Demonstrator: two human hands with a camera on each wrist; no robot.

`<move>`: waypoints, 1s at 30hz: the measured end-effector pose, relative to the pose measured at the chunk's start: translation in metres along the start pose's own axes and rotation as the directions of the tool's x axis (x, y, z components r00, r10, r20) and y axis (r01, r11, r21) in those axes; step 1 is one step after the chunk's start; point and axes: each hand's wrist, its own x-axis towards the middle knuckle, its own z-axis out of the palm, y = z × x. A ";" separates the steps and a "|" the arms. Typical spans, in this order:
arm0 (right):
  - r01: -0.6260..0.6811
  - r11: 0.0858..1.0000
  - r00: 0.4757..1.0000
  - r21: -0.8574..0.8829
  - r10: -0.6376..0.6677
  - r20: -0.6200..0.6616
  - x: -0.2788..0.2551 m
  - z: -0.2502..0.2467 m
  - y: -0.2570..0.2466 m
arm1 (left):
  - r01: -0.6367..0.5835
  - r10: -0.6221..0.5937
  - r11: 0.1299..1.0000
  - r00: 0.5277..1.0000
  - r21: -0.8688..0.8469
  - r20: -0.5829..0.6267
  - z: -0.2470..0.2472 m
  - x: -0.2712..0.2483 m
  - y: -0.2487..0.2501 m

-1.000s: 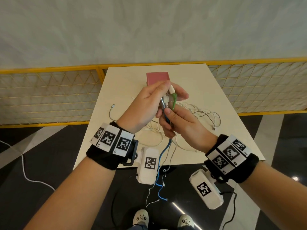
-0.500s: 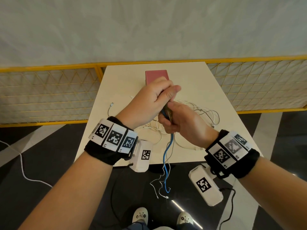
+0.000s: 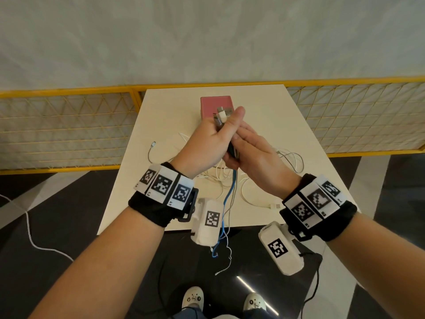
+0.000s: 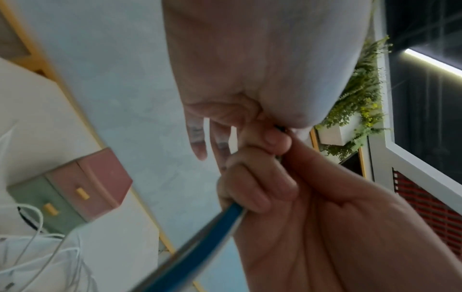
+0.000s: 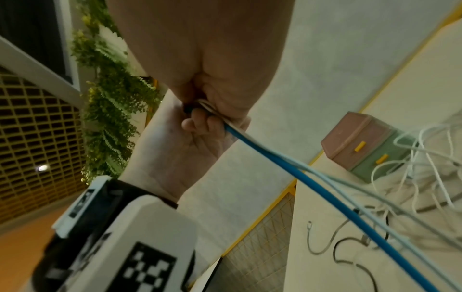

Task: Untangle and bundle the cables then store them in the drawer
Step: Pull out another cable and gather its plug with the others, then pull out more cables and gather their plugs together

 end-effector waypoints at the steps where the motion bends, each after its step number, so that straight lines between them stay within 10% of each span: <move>1: 0.025 0.999 0.999 -0.046 -0.024 0.028 0.001 -0.001 -0.001 | -0.006 0.006 1.000 1.000 0.015 -0.011 -0.001 0.002 -0.001; 10: -0.087 0.808 0.982 -0.582 0.169 0.088 -0.004 -0.025 0.028 | -0.149 0.121 0.985 0.953 -0.083 -0.276 -0.010 0.024 -0.010; 14: -0.071 0.654 0.942 -0.753 0.291 0.165 0.005 -0.036 0.035 | -0.145 0.110 0.977 0.970 -0.154 -0.216 -0.004 0.021 -0.009; 21: -0.092 0.859 0.937 -0.504 0.246 0.249 0.013 -0.025 0.018 | -0.173 0.128 0.965 0.966 -0.196 -0.223 -0.001 0.023 0.002; 30: -0.222 0.327 0.727 -0.919 0.683 0.067 -0.016 -0.089 0.117 | -0.076 0.021 0.943 0.985 -0.323 -0.172 -0.020 0.028 0.012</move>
